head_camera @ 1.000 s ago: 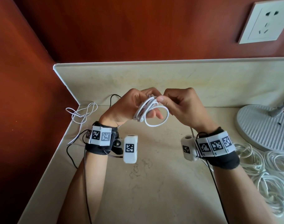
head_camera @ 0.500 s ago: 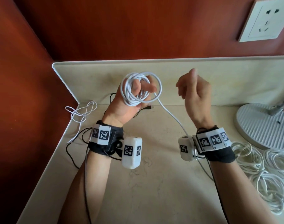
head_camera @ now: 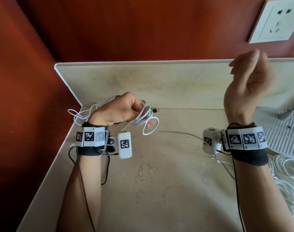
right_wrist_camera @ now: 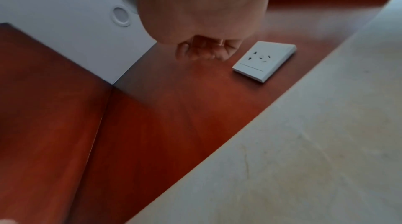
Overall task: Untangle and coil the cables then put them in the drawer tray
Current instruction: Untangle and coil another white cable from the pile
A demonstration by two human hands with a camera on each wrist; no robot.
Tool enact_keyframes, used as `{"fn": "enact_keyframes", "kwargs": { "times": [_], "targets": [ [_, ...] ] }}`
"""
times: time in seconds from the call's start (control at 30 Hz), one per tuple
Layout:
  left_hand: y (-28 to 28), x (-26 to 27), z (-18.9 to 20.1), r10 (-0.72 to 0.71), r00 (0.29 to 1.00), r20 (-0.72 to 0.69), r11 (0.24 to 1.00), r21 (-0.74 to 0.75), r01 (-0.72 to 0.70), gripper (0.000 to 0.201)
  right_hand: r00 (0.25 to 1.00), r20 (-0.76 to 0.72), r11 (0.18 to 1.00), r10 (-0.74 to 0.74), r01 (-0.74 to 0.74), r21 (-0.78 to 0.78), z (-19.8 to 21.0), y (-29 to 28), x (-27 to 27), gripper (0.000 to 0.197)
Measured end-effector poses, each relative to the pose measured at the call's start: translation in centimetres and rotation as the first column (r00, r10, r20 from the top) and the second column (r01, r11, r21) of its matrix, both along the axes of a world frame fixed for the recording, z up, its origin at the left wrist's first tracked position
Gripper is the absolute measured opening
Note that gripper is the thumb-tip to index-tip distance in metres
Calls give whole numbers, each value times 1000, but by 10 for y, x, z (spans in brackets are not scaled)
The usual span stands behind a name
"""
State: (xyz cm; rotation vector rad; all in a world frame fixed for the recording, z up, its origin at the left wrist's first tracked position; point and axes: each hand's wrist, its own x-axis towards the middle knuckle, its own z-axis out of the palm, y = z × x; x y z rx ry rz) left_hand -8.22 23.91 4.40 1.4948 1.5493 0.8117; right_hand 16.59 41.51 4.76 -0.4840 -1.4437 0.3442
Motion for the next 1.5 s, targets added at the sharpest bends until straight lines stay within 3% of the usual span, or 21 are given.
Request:
{"fn": "enact_keyframes", "kwargs": {
  "times": [0.1,0.2,0.3,0.4,0.47,0.53,0.57,0.63,0.7,0.77,0.8,0.87,0.93,1.0,1.07,1.13,1.23,1.33,1.5],
  "targets": [
    [3,-2,-7,75,976,-204,983,-147,-106,12,966,255,999,44,-40,-20,0,-4,-2,45],
    [12,-7,-17,283,892,-353,943,-69,-326,12,817,503,959,281,-226,-170,1,-8,-5,43],
    [14,0,-12,422,889,-175,906,61,-418,16,515,678,852,524,-312,-421,-7,-15,-13,34],
    [16,8,-5,510,857,79,826,232,-513,26,215,720,751,660,-205,-628,-19,-23,-25,31],
    [17,13,-3,548,812,200,749,315,-583,24,68,705,707,706,-133,-695,-26,-29,-30,35],
    [19,18,0,574,765,292,689,332,-644,16,-6,699,696,715,-83,-713,-29,-36,-34,46],
    [20,20,2,570,750,335,675,329,-660,17,-8,698,695,716,-71,-715,-30,-39,-37,55],
    [19,25,6,522,746,413,686,316,-655,29,87,709,714,700,-95,-693,-33,-46,-45,72],
    [20,31,8,439,741,508,729,281,-625,29,320,696,761,643,-161,-629,-37,-54,-55,75],
    [22,39,7,373,729,573,763,258,-593,29,574,646,854,503,-216,-474,-40,-58,-62,62],
    [24,44,7,354,720,597,774,246,-584,31,644,649,910,404,-208,-359,-40,-59,-65,53],
    [27,53,7,320,692,647,784,229,-577,32,665,654,932,361,-242,-269,-41,-61,-70,34],
    [28,57,8,317,623,715,776,182,-604,33,631,567,845,530,-339,-413,-40,-69,-73,12],
    [31,55,8,357,552,753,750,121,-650,40,641,491,792,590,-341,-507,-44,-76,-76,22],
    [33,48,6,406,498,766,707,82,-702,51,626,503,788,596,-335,-517,-48,-84,-78,24],
    [31,40,6,421,467,778,674,76,-735,41,595,517,778,615,-350,-522,-49,-88,-79,24],
    [27,29,5,469,491,734,648,91,-756,34,658,413,756,629,-396,-521,-41,-92,-79,28],
    [25,27,2,516,548,658,649,117,-752,33,741,369,810,560,-398,-431,-33,-95,-75,50],
    [27,36,5,456,561,691,684,131,-718,19,737,493,879,463,-312,-360,-41,-89,-76,33]
  ]
}}
